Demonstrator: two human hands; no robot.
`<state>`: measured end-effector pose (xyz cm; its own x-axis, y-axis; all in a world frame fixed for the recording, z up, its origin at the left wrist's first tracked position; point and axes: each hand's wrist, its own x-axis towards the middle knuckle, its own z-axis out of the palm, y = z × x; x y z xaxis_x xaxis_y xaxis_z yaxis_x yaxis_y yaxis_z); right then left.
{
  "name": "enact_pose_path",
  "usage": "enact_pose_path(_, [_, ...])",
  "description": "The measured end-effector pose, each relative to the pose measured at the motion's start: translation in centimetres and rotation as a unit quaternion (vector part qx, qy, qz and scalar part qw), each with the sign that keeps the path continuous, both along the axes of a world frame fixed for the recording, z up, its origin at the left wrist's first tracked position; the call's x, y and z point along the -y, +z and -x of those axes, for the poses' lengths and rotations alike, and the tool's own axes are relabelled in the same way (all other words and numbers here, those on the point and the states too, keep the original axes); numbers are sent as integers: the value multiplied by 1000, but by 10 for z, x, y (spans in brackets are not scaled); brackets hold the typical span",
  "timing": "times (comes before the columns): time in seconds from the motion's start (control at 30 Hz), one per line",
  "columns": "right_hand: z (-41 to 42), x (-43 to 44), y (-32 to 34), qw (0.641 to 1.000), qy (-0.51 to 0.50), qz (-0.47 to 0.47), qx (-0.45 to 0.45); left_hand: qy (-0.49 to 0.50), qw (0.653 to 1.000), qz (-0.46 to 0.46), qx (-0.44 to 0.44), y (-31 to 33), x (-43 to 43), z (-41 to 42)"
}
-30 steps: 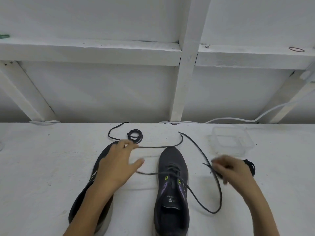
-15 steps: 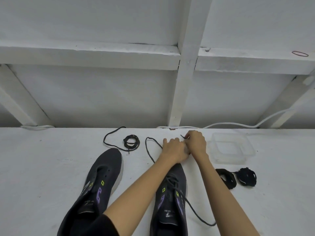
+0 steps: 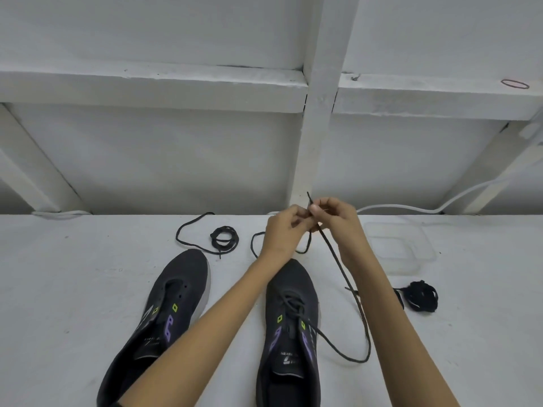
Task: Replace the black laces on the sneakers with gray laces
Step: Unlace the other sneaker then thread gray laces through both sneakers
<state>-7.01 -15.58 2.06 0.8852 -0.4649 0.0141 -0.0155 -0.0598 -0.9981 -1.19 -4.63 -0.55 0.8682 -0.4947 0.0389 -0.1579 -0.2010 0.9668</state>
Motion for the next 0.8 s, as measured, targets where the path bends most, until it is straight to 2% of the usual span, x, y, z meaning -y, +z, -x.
enact_pose_path(0.1, [29, -10, 19, 996, -36, -51, 66, -17, 991, 124, -41, 22, -34, 14])
enact_pose_path(0.17, [55, -19, 22, 993, -31, -80, 80, -4, 988, 149, -49, 28, -62, 22])
enact_pose_path(0.23, [84, -29, 14, 996, 13, -74, 47, 8, 990, 125, -61, 28, -90, 30])
enact_pose_path(0.33, [121, -45, -12, 994, 78, -30, -65, 12, 997, 49, -57, 21, -120, 42])
enact_pose_path(0.43, [142, -53, -40, 989, 69, 13, -132, 1, 1000, -14, -11, 11, -138, 56])
enact_pose_path(0.67, [147, -53, -57, 984, 36, 104, -138, -30, 996, -87, -9, -9, -148, 72])
enact_pose_path(0.8, [142, -53, -53, 966, 57, 213, -135, -40, 992, -121, 16, -11, -148, 74])
